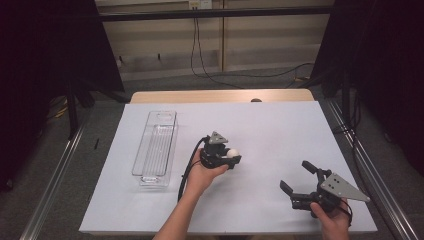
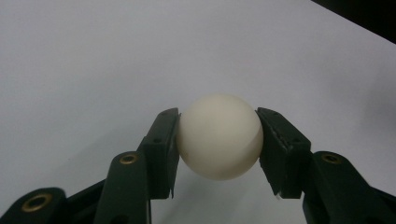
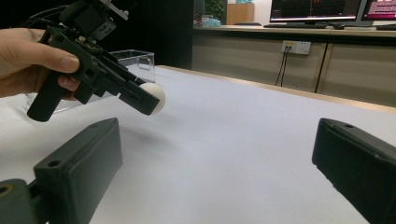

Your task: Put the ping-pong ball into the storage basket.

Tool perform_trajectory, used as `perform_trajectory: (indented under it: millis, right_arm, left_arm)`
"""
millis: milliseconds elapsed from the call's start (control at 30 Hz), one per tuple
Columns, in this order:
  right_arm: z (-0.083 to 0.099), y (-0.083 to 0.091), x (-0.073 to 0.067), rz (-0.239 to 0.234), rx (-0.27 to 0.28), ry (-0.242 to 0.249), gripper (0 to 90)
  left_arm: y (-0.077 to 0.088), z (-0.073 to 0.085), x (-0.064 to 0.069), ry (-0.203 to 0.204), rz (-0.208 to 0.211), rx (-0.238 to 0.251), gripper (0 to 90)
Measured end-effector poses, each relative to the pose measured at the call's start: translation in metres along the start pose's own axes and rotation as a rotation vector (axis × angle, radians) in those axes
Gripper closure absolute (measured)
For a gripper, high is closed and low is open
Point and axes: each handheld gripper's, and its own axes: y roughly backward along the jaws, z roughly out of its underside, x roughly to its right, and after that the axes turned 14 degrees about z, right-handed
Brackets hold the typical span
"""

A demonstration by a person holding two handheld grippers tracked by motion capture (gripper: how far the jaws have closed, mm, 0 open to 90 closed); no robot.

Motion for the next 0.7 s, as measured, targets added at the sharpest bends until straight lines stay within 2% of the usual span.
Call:
perform_trajectory:
  millis: [100, 167, 700]
  right_arm:
    - [0.000, 0.000, 0.001, 0.007, 0.000, -0.010, 1.1]
    - [0.000, 0.000, 0.001, 0.007, 0.000, -0.009, 1.1]
    - [0.001, -0.002, 0.000, 0.000, -0.007, 0.005, 1.2]
  left_arm:
    - [0.001, 0.000, -0.001, 0.008, 0.010, -0.001, 51.3]
    - [0.002, -0.001, -0.002, 0.009, -0.004, -0.004, 51.3]
    - [0.016, 0.000, -0.005, 0.017, -0.019, -0.001, 51.3]
